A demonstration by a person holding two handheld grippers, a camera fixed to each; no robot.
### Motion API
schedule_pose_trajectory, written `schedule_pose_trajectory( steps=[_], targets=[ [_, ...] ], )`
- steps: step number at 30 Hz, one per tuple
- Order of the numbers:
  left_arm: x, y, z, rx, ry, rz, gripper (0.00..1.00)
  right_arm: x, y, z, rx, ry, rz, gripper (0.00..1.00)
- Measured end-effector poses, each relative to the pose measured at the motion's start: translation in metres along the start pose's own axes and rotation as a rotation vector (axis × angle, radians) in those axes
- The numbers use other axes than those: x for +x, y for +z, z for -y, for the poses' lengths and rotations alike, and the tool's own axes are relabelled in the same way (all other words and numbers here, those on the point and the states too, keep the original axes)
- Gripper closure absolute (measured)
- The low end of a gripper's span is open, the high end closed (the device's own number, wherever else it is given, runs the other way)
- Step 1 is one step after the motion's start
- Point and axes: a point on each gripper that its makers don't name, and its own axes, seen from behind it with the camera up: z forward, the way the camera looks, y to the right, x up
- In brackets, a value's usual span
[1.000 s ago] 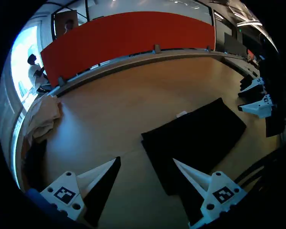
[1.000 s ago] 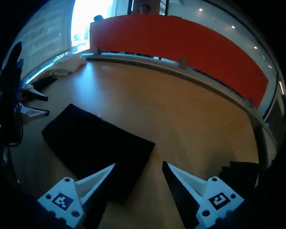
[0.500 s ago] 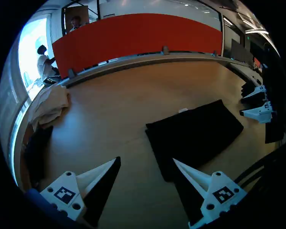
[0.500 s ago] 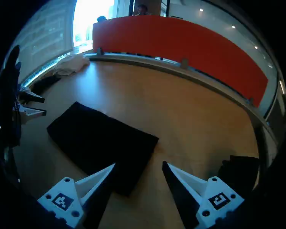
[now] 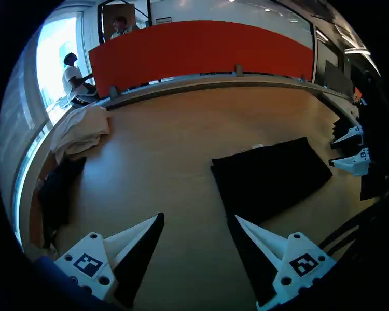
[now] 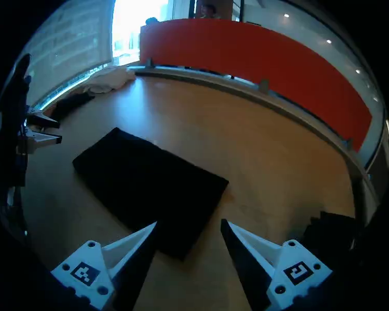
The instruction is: Fold towel
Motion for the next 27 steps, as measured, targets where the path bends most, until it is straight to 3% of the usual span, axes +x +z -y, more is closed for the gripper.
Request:
schedule_pose_trajectory(
  steps=[9, 19, 27],
  targets=[
    [-0.009, -0.011, 0.007, 0.025, -0.028, 0.005, 0.1, -0.006, 0.002, 0.004, 0.029, -0.021, 0.011, 0.14],
    [-0.02, -0.021, 0.011, 0.043, -0.051, 0.013, 0.1, -0.033, 0.005, 0.009, 0.06, -0.057, 0.059, 0.15],
    [-0.022, -0.025, 0.013, 0.047, -0.061, 0.013, 0.1, -0.044, 0.006, 0.008, 0.073, -0.056, 0.076, 0.25]
  ],
)
